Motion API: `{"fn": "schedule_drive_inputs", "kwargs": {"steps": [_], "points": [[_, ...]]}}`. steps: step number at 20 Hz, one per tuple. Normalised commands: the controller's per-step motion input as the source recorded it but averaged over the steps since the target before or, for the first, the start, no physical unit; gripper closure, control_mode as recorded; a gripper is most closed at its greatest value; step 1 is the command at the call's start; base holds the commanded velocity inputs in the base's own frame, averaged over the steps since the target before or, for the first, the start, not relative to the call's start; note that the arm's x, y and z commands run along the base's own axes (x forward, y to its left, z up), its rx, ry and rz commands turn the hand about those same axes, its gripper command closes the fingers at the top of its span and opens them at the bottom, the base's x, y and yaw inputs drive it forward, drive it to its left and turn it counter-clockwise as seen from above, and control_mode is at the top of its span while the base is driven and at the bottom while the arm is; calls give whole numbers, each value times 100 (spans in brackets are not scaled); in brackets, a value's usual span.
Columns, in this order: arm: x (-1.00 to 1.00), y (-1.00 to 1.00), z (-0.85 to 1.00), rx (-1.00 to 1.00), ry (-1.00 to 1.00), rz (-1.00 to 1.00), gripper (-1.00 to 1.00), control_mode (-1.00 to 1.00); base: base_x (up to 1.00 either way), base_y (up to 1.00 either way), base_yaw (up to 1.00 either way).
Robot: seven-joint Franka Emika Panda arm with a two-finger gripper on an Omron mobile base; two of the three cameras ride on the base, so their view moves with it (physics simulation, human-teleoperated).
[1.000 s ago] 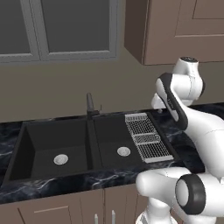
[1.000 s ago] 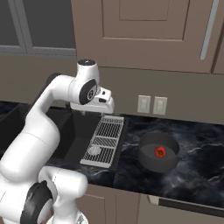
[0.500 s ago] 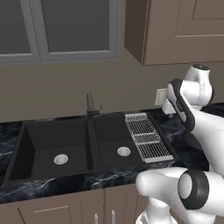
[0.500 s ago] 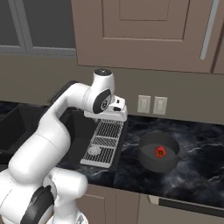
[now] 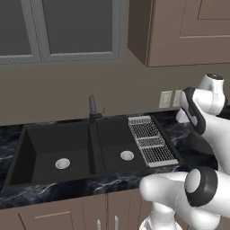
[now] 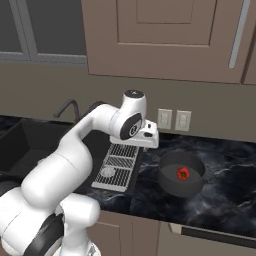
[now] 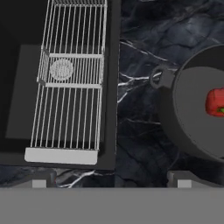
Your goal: Dump the bell pepper from the pot into the sink. Then turn on the water and wash the bell pepper. Then turn off the water and put the bell pepper back in the pot.
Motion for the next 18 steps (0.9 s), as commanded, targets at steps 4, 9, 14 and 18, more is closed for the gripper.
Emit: {"fn": "schedule_drive_inputs", "kwargs": {"steps": [4, 9, 14, 18], "points": [[8, -33, -23, 0, 4, 0, -100, -100, 0, 0, 0], [7, -21, -16, 0, 1, 0, -100, -100, 0, 0, 0], [9, -17, -12, 0, 0, 0, -100, -100, 0, 0, 0], [15, -5, -15, 0, 0, 0, -100, -100, 0, 0, 0]]}}
